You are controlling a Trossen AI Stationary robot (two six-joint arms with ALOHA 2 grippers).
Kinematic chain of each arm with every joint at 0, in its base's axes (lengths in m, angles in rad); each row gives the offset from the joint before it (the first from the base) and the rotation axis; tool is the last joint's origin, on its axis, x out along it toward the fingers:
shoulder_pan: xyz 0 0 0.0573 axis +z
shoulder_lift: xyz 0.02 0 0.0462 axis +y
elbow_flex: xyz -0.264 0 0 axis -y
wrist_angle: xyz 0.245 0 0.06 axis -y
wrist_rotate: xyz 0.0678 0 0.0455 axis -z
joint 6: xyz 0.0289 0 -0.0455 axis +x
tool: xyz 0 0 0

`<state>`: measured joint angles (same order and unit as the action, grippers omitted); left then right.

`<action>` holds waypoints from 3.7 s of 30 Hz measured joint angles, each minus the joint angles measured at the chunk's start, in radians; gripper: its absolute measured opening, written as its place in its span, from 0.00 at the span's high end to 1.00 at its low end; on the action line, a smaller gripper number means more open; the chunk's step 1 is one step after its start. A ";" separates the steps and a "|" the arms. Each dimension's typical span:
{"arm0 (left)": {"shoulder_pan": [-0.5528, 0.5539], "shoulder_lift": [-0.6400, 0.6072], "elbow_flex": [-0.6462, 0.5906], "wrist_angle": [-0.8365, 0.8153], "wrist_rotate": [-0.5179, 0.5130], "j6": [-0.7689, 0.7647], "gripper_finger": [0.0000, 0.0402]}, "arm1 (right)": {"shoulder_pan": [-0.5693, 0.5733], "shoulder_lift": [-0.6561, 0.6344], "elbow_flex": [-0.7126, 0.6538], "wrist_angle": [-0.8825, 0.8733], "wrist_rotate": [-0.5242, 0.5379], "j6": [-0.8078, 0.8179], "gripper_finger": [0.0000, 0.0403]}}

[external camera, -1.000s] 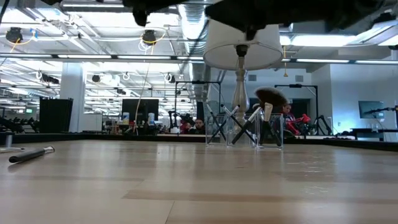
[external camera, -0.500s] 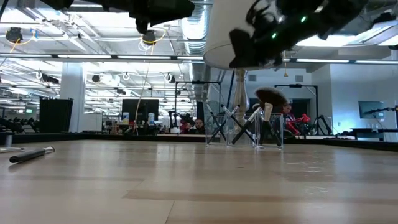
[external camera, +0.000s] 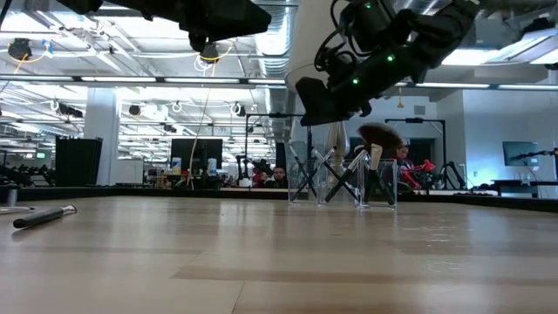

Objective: Put items in baskets/containers
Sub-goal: Put the white eyeshadow brush into the transparent organizer, then put the black eyeshadow brush into the transparent organizer

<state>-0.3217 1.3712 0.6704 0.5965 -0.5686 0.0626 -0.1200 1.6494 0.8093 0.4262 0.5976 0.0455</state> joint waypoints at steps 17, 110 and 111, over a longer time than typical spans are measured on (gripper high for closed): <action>-0.096 0.000 0.000 -0.794 -0.024 -0.996 0.77 | 0.214 -0.003 0.225 -0.088 0.004 -0.226 0.56; -0.142 0.194 -0.317 -0.756 -0.346 -1.531 0.81 | 0.276 0.080 0.232 -0.185 -0.127 -0.080 0.62; -0.142 0.193 -0.334 -0.722 -0.351 -1.530 0.78 | 0.277 0.080 0.232 -0.187 -0.127 -0.080 0.62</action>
<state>-0.4636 1.5646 0.3369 -0.1253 -0.9192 -1.4675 0.1566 1.7298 1.0416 0.2397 0.4709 -0.0345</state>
